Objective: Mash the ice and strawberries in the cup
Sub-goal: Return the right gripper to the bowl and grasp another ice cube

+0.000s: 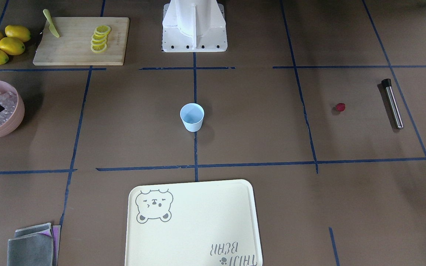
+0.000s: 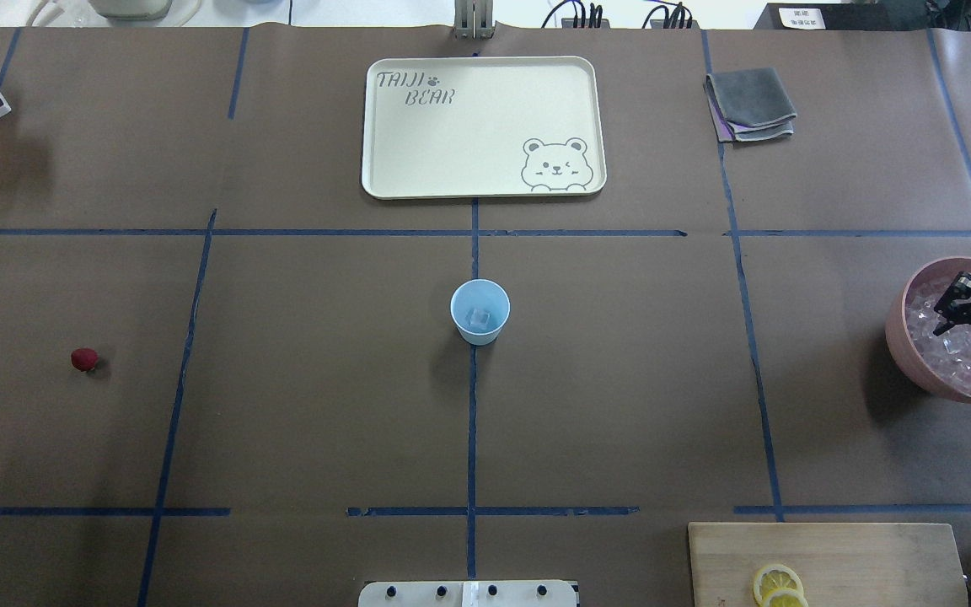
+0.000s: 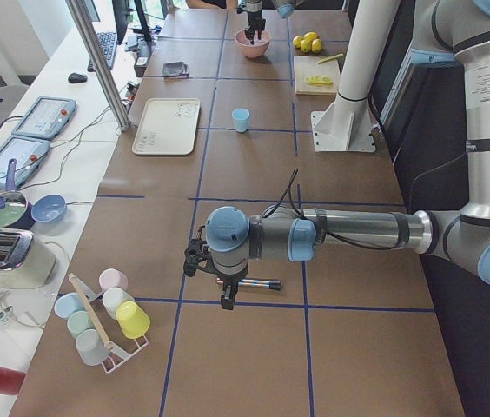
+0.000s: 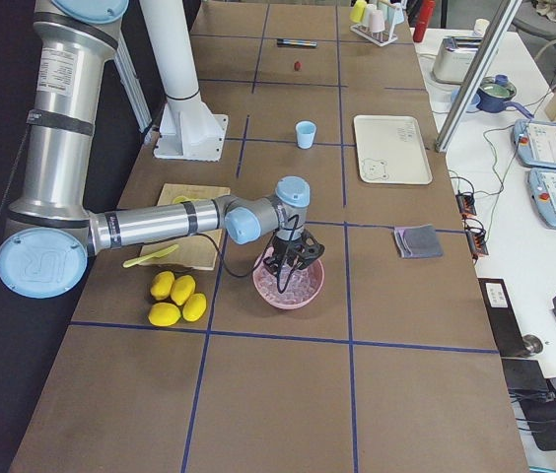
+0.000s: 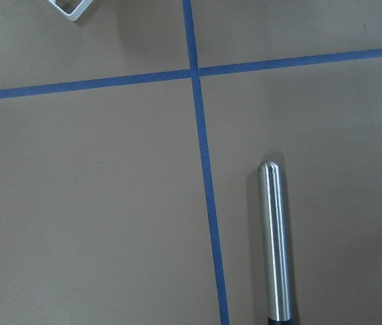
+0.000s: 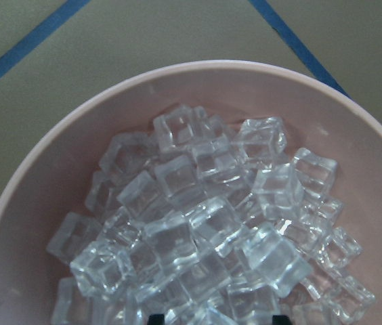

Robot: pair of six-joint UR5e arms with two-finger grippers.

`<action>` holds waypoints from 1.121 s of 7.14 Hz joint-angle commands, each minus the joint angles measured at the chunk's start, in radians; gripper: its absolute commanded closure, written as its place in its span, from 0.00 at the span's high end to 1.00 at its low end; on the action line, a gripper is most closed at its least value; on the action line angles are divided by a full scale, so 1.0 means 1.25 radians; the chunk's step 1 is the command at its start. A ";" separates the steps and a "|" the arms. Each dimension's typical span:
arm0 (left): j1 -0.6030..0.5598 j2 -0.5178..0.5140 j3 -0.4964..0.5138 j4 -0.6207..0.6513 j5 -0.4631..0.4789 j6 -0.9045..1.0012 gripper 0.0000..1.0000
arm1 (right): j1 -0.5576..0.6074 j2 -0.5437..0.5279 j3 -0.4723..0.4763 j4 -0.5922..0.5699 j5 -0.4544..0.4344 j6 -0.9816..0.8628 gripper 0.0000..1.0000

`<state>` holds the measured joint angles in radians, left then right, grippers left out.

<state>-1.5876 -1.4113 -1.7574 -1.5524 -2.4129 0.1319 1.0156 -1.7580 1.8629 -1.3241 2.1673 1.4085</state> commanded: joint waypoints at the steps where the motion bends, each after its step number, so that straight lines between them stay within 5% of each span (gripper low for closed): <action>1: 0.000 0.000 0.000 0.000 0.000 0.000 1.00 | 0.000 -0.001 0.001 0.000 0.005 0.001 0.24; 2: 0.000 0.000 0.000 0.000 0.000 0.000 1.00 | 0.000 0.000 0.001 0.000 0.017 -0.001 0.06; 3: 0.000 0.000 0.000 0.000 0.000 0.000 1.00 | 0.000 -0.001 0.001 0.000 0.017 -0.003 0.01; 8: 0.000 0.009 -0.005 0.000 -0.001 0.000 1.00 | 0.000 0.051 0.129 -0.008 0.055 0.005 0.00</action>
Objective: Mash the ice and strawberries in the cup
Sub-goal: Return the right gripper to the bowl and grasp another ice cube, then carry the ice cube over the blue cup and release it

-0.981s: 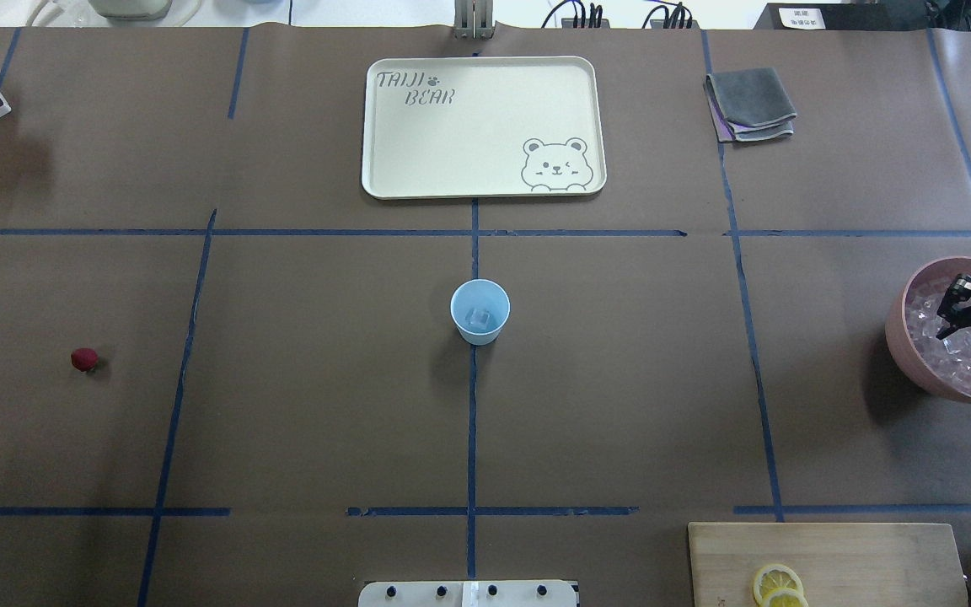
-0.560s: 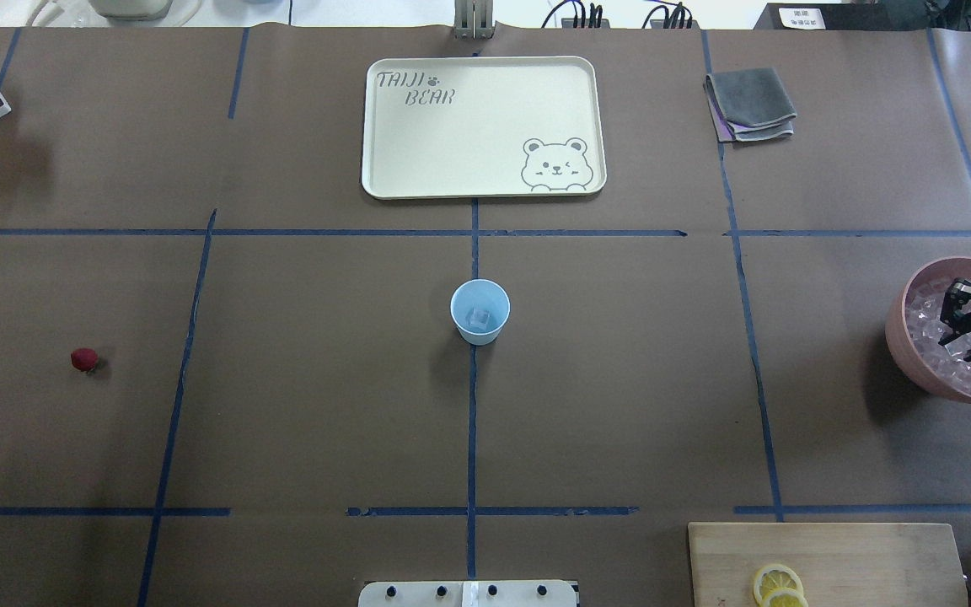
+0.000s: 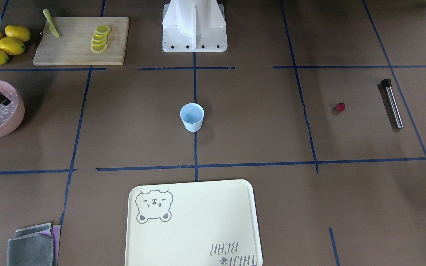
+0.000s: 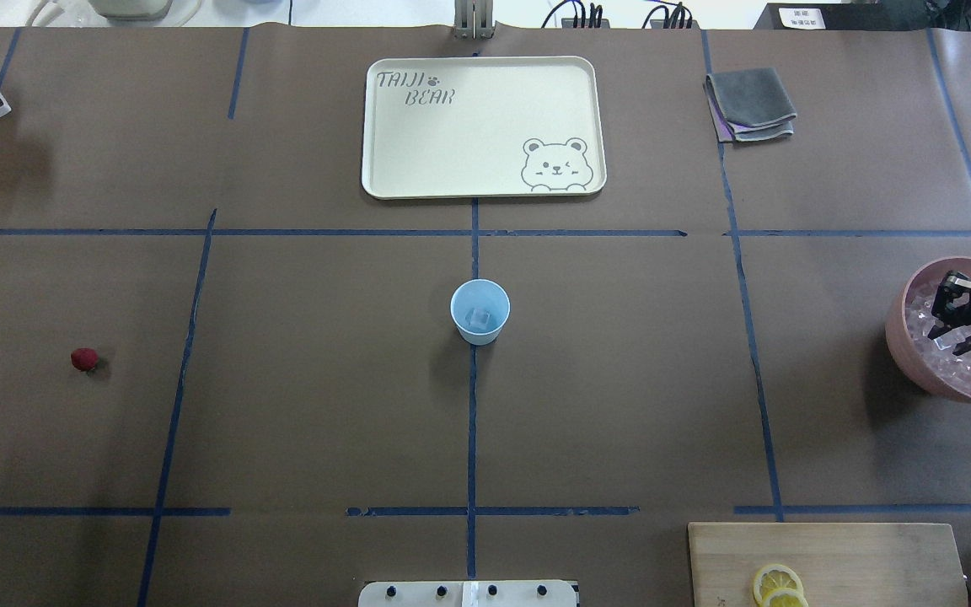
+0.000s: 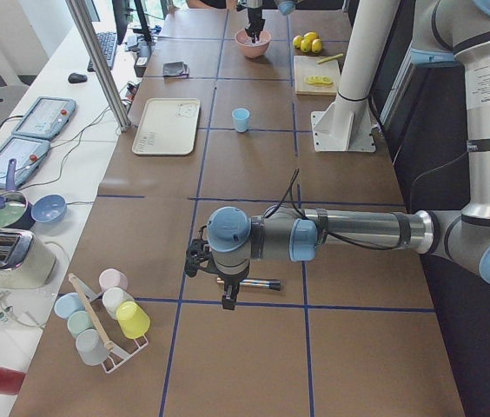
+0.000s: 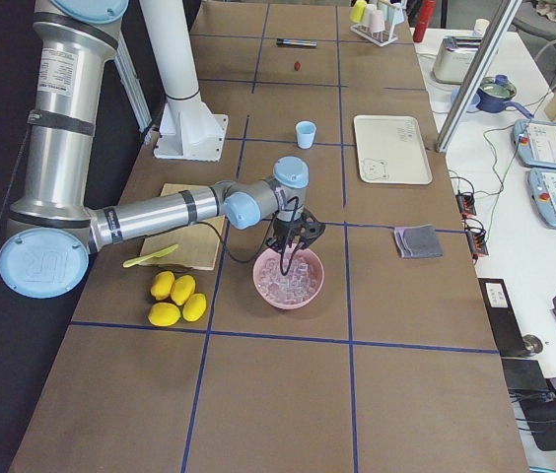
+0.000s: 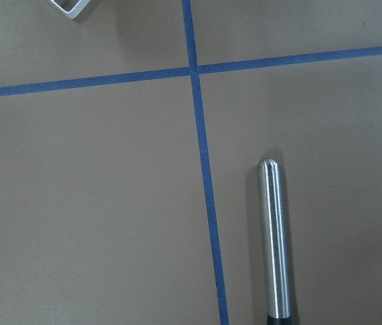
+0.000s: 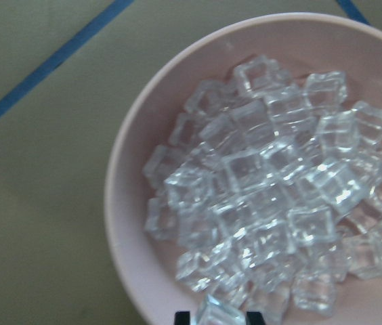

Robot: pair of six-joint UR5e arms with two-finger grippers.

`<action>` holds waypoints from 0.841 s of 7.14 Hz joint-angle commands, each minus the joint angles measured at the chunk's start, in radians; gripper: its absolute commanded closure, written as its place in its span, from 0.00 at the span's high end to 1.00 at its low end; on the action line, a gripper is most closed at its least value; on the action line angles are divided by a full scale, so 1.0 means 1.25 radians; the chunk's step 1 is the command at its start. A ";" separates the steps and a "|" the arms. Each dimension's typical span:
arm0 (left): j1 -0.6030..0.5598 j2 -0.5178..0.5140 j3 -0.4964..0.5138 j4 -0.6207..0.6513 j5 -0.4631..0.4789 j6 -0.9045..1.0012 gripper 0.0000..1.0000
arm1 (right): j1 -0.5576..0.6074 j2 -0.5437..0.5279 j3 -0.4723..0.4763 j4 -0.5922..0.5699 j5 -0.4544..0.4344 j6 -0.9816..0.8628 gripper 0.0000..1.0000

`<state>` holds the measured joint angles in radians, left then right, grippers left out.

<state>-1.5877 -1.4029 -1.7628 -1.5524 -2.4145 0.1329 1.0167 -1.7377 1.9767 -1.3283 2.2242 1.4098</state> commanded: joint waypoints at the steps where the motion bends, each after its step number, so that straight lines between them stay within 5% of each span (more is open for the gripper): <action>1: 0.000 0.002 -0.001 0.000 0.000 -0.001 1.00 | -0.022 0.084 0.054 -0.001 0.021 0.044 0.00; 4: 0.000 0.002 -0.001 0.000 0.000 -0.001 1.00 | -0.196 0.337 0.047 -0.009 -0.045 0.294 0.00; 6: 0.000 0.002 0.000 0.000 0.000 0.000 1.00 | -0.312 0.523 -0.058 -0.009 -0.150 0.409 0.00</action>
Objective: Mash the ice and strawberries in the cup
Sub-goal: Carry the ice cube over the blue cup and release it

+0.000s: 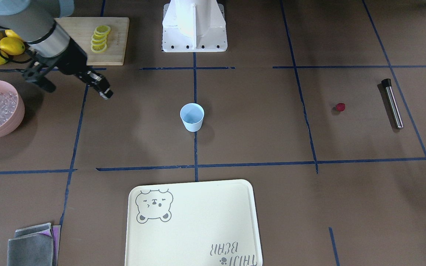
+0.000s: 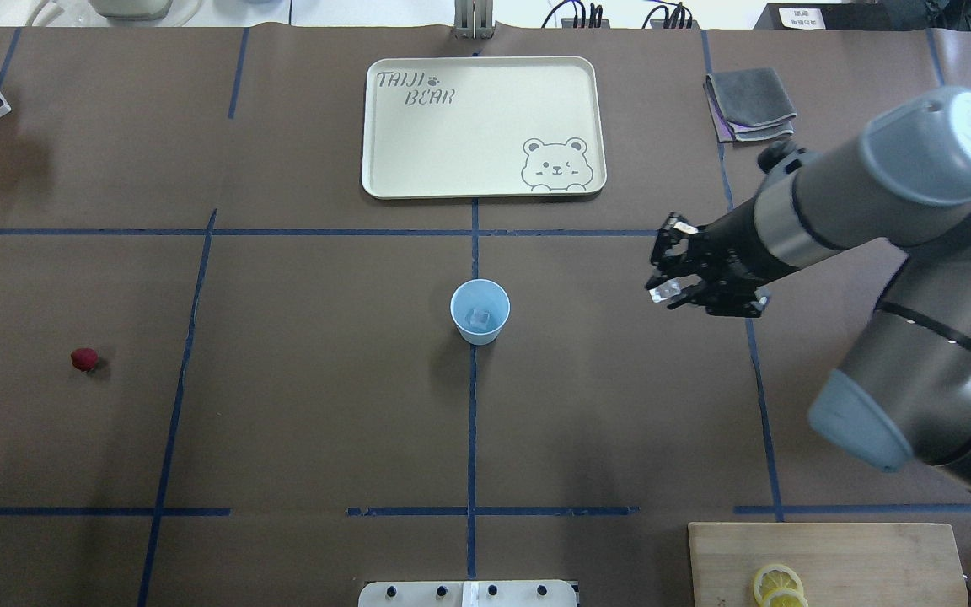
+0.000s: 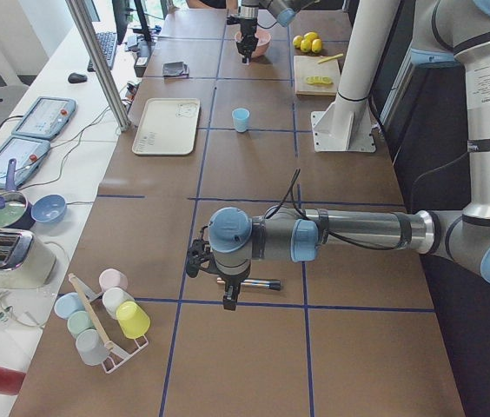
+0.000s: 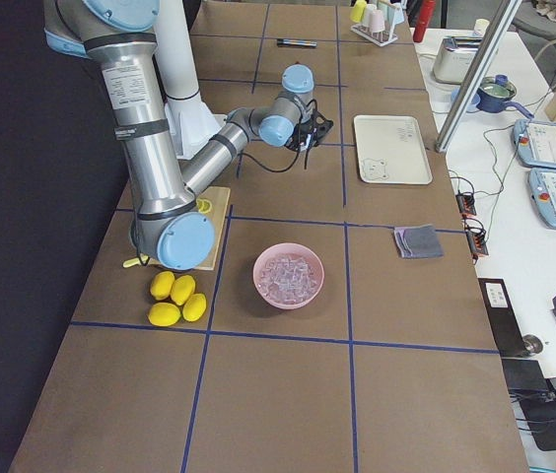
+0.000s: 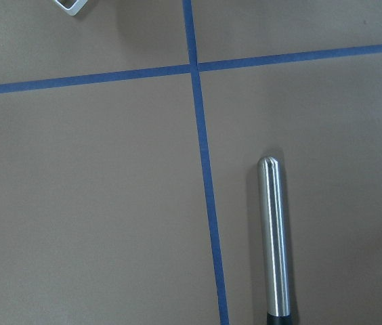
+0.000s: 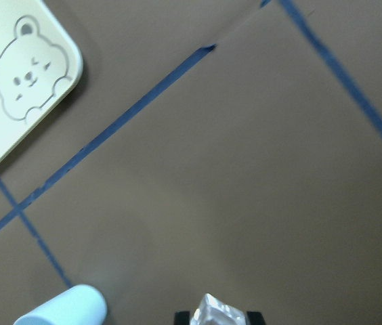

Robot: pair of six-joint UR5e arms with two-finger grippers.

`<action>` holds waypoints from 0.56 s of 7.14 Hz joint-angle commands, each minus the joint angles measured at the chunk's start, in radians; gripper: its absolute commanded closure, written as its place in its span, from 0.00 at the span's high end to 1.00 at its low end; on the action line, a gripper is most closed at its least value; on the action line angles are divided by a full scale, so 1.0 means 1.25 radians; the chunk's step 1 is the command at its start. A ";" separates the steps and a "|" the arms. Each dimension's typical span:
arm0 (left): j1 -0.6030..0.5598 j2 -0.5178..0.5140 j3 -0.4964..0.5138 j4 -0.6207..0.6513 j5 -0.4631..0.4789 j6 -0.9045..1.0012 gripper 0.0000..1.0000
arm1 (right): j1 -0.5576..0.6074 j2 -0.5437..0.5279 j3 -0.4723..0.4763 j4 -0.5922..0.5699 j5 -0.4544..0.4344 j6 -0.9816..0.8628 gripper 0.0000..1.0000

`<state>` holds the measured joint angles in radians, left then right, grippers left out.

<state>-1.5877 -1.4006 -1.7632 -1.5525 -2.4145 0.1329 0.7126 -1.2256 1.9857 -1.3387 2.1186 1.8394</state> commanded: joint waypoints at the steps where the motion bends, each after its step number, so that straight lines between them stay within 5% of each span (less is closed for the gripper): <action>1: 0.000 0.000 -0.001 0.000 0.000 0.000 1.00 | -0.116 0.221 -0.173 0.007 -0.136 0.110 0.00; 4: 0.000 0.000 0.001 0.000 0.000 0.000 1.00 | -0.174 0.309 -0.283 0.012 -0.232 0.150 0.00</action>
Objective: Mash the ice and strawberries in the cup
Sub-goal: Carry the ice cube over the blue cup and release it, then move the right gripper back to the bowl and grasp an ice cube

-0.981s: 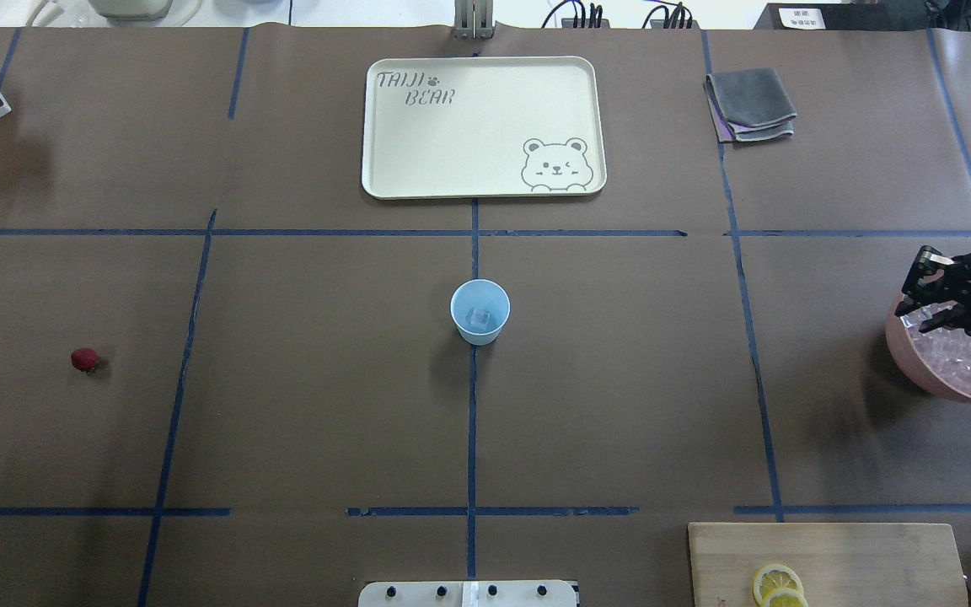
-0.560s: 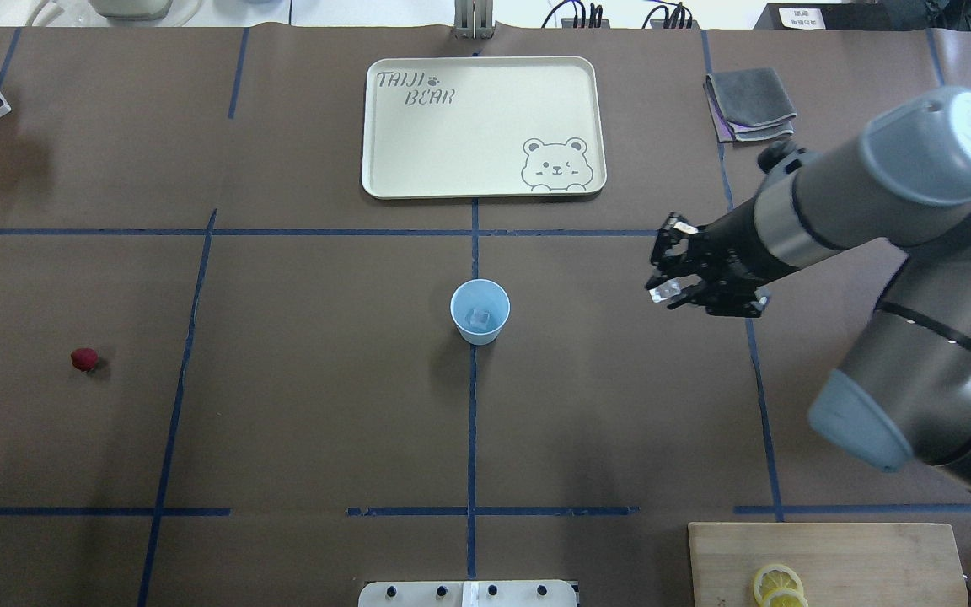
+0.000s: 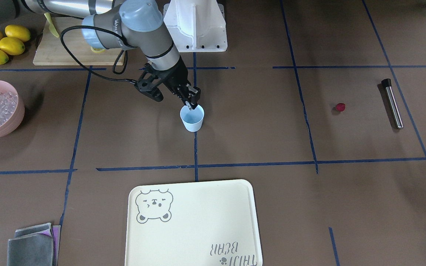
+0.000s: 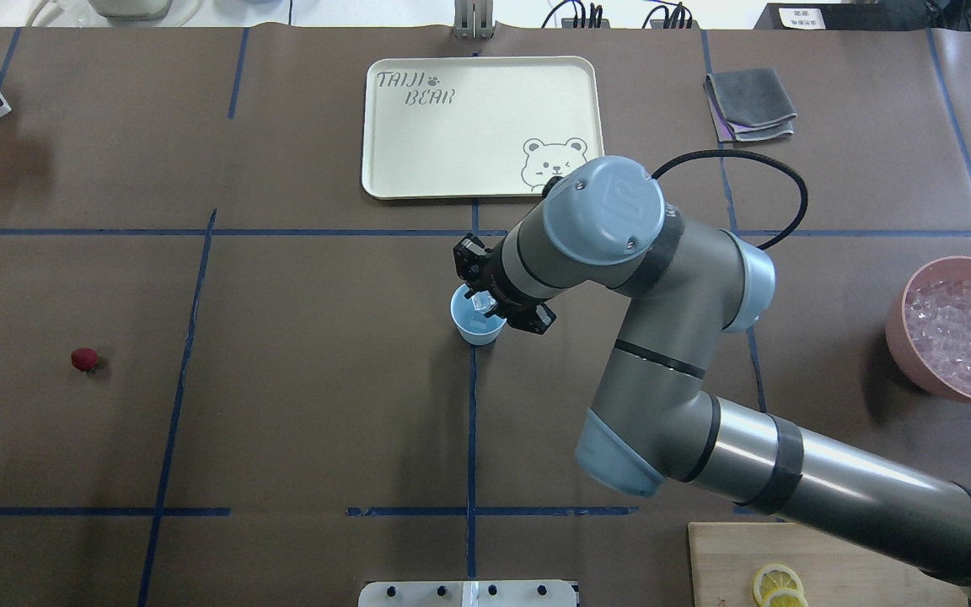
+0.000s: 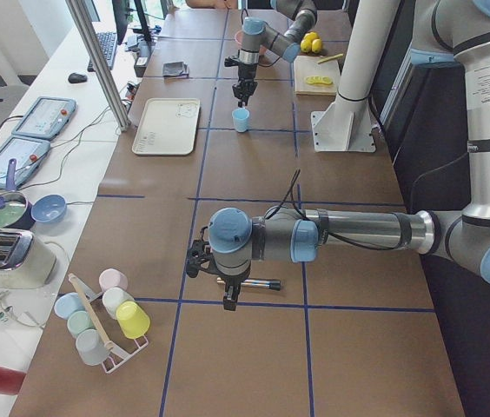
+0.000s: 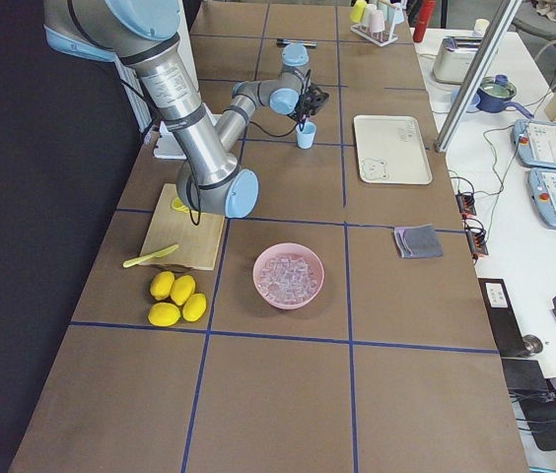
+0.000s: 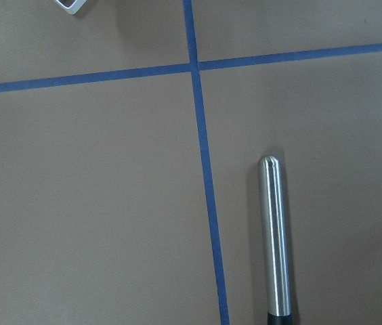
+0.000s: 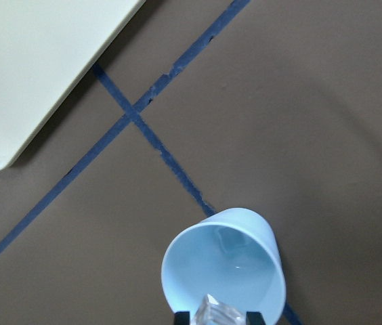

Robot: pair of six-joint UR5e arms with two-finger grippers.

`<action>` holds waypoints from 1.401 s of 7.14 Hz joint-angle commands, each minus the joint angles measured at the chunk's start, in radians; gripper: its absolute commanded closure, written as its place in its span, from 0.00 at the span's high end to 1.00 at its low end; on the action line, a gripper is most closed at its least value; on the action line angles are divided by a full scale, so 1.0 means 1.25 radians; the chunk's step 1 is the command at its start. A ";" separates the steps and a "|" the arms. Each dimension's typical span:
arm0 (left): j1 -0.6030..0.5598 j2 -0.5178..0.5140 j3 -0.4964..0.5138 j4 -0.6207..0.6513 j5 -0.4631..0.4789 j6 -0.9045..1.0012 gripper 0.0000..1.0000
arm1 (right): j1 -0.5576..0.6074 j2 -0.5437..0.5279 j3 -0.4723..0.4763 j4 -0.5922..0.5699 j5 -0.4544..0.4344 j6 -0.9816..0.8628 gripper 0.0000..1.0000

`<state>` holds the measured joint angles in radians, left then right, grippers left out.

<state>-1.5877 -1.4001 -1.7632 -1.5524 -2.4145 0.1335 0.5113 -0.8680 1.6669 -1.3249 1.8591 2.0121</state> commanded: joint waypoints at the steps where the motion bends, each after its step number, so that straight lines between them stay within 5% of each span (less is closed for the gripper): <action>1: 0.000 0.001 -0.001 0.000 0.000 0.000 1.00 | -0.011 0.022 -0.033 0.000 -0.025 0.011 0.03; 2: 0.000 0.000 -0.001 -0.001 0.000 0.000 1.00 | -0.011 0.019 -0.033 0.001 -0.025 0.011 0.28; 3: 0.000 0.001 -0.001 -0.001 0.000 0.000 1.00 | -0.011 0.018 -0.033 0.001 -0.025 0.016 0.38; 5: 0.000 0.001 -0.002 -0.001 0.000 0.000 1.00 | -0.010 0.015 -0.031 0.001 -0.021 0.014 0.39; 7: 0.000 0.001 -0.001 -0.001 0.000 0.000 1.00 | -0.010 0.013 -0.030 0.000 -0.020 0.014 0.61; 10: 0.000 0.001 -0.001 -0.001 0.000 0.000 1.00 | -0.004 0.010 -0.013 -0.008 -0.016 0.013 0.63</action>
<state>-1.5877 -1.3990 -1.7641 -1.5533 -2.4145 0.1334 0.5008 -0.8536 1.6360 -1.3288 1.8363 2.0291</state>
